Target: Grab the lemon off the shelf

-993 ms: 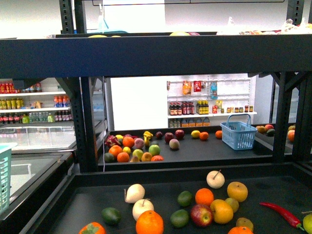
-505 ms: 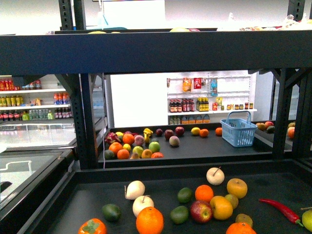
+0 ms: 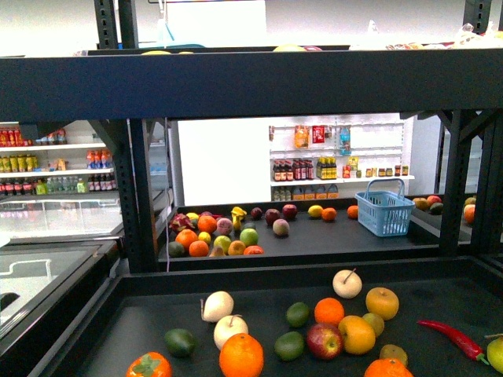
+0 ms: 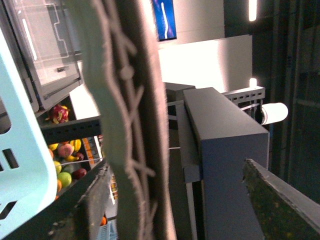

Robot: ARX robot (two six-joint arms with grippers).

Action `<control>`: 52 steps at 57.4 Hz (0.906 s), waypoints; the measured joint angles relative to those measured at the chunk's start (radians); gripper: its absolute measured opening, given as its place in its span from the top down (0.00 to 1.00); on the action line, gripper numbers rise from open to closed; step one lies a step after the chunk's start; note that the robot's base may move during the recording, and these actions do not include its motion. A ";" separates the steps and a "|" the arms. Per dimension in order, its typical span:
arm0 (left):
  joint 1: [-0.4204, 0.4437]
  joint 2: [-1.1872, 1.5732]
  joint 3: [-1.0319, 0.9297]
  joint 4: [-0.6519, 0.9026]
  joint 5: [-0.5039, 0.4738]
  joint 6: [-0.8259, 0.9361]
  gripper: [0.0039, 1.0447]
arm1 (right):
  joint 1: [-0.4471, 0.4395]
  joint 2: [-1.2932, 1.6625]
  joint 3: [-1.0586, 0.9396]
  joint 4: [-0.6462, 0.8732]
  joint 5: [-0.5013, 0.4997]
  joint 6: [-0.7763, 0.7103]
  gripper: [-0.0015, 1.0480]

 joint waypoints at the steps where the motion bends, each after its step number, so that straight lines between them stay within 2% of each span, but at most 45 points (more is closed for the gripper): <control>1: 0.000 -0.001 -0.001 -0.005 0.000 0.002 0.08 | 0.000 0.000 0.000 0.000 0.000 0.000 0.07; 3: -0.002 -0.005 -0.003 -0.020 0.004 0.014 0.06 | 0.000 0.000 0.000 0.000 0.000 0.000 0.07; 27: 0.002 -0.144 -0.061 -0.204 0.002 0.137 0.08 | 0.000 0.000 0.000 0.000 0.000 0.000 0.07; 38: 0.018 -0.238 -0.069 -0.500 -0.021 0.344 0.08 | 0.000 0.000 0.000 0.000 0.000 0.000 0.07; 46: 0.039 -0.357 -0.117 -0.758 -0.092 0.618 0.08 | 0.000 0.000 0.000 0.000 0.000 0.000 0.07; 52: 0.037 -0.472 -0.167 -0.889 -0.150 0.807 0.08 | 0.000 0.000 0.000 0.000 0.000 0.000 0.07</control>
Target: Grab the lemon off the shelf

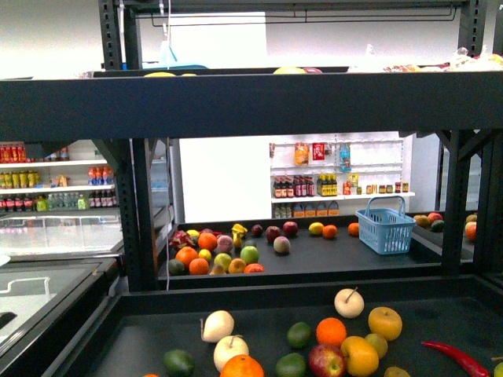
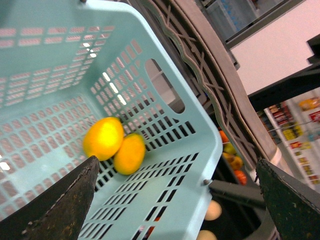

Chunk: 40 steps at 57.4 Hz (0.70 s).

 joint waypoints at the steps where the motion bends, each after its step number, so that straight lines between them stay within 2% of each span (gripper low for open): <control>1: -0.002 -0.022 -0.012 -0.017 -0.006 0.031 0.08 | 0.000 0.000 0.000 0.000 0.000 0.000 0.07; 12: -0.071 -0.304 -0.149 -0.178 -0.061 0.336 0.08 | 0.000 0.000 0.000 0.000 0.000 0.000 0.07; 18: -0.148 -0.485 -0.229 -0.244 -0.092 0.461 0.08 | 0.000 0.000 0.000 0.000 0.000 0.000 0.07; 24: -0.251 -0.665 -0.299 -0.252 -0.169 0.566 0.08 | 0.000 0.000 0.000 0.000 0.000 0.000 0.07; 27: -0.289 -0.759 -0.362 -0.175 -0.068 0.625 0.16 | 0.000 0.000 0.000 0.000 0.000 0.000 0.07; 29: -0.314 -0.805 -0.397 -0.150 -0.041 0.648 0.20 | 0.000 0.000 0.000 0.000 0.000 0.000 0.07; 31: -0.360 -0.875 -0.449 -0.150 -0.055 0.668 0.27 | 0.000 0.000 0.000 0.000 0.000 0.000 0.07; 36: -0.504 -1.015 -0.569 -0.183 -0.175 0.692 0.42 | 0.000 0.000 0.000 0.000 0.000 0.000 0.07; 40: -0.552 -1.099 -0.638 -0.203 -0.185 0.703 0.55 | 0.000 0.000 0.000 0.000 0.000 0.000 0.07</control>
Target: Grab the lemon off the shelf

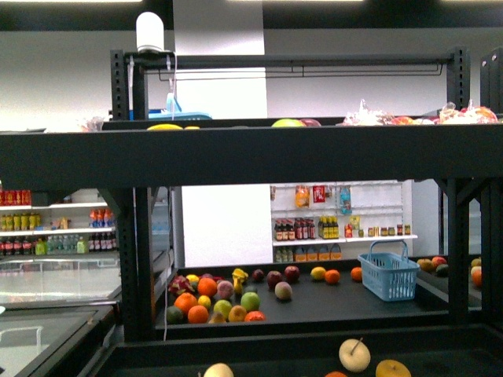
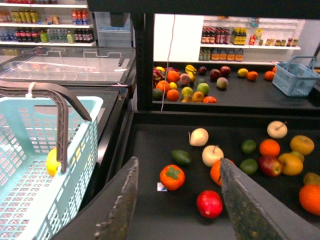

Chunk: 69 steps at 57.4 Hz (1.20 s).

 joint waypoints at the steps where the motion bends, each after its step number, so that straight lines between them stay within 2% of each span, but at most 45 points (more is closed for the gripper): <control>1: -0.004 -0.019 -0.017 0.000 -0.003 0.001 0.58 | 0.000 0.000 0.000 0.000 0.000 0.000 0.07; 14: -0.008 -0.143 -0.180 0.047 -0.021 0.005 0.98 | 0.000 0.000 0.000 0.000 0.000 0.000 0.07; 32: -0.008 -0.261 -0.311 0.061 -0.021 0.008 0.98 | 0.000 0.000 0.000 0.000 0.000 0.000 0.07; 60: -0.008 -0.393 -0.385 0.011 -0.022 0.008 0.98 | 0.000 0.000 0.000 0.000 0.000 0.000 0.07; 64: -0.009 -0.498 -0.394 -0.114 -0.021 0.008 0.98 | 0.000 0.000 0.000 0.000 0.000 0.000 0.07; 69: -0.009 -0.572 -0.421 -0.134 -0.022 0.008 0.98 | 0.000 0.000 0.000 0.000 0.001 0.000 0.07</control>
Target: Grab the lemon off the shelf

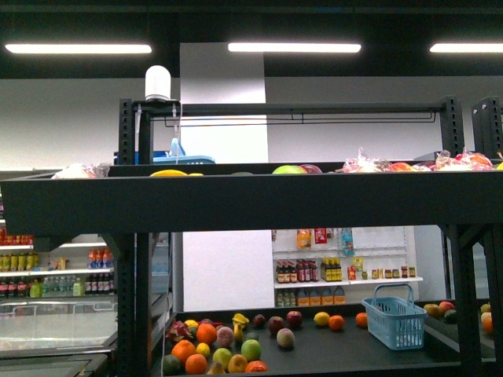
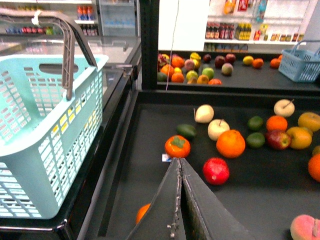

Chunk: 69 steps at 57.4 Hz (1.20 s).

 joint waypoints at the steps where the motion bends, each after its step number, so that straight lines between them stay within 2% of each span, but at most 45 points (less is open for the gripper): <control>1: 0.000 -0.001 0.000 0.000 0.000 0.000 0.98 | 0.000 0.000 0.000 0.000 0.000 0.000 0.07; 15: 0.000 -0.006 0.000 -0.002 0.000 0.000 0.98 | 0.000 -0.001 0.000 0.000 0.000 0.000 0.07; 17: 0.000 -0.006 0.000 -0.002 0.000 0.000 0.94 | 0.000 -0.001 0.000 0.000 -0.001 0.000 0.07; 18: 0.000 -0.006 0.000 -0.002 0.000 0.000 0.49 | 0.000 -0.001 0.000 0.000 -0.001 0.000 0.07; 23: 0.000 -0.006 0.000 -0.002 0.000 0.000 0.25 | 0.000 -0.001 0.000 0.000 -0.001 0.000 0.07; 28: 0.000 -0.006 0.000 -0.002 0.000 0.000 0.07 | 0.000 -0.001 0.000 0.000 -0.001 0.000 0.07; 69: 0.000 -0.006 0.000 -0.002 0.000 0.002 0.08 | 0.000 -0.001 0.000 0.000 -0.001 0.000 0.07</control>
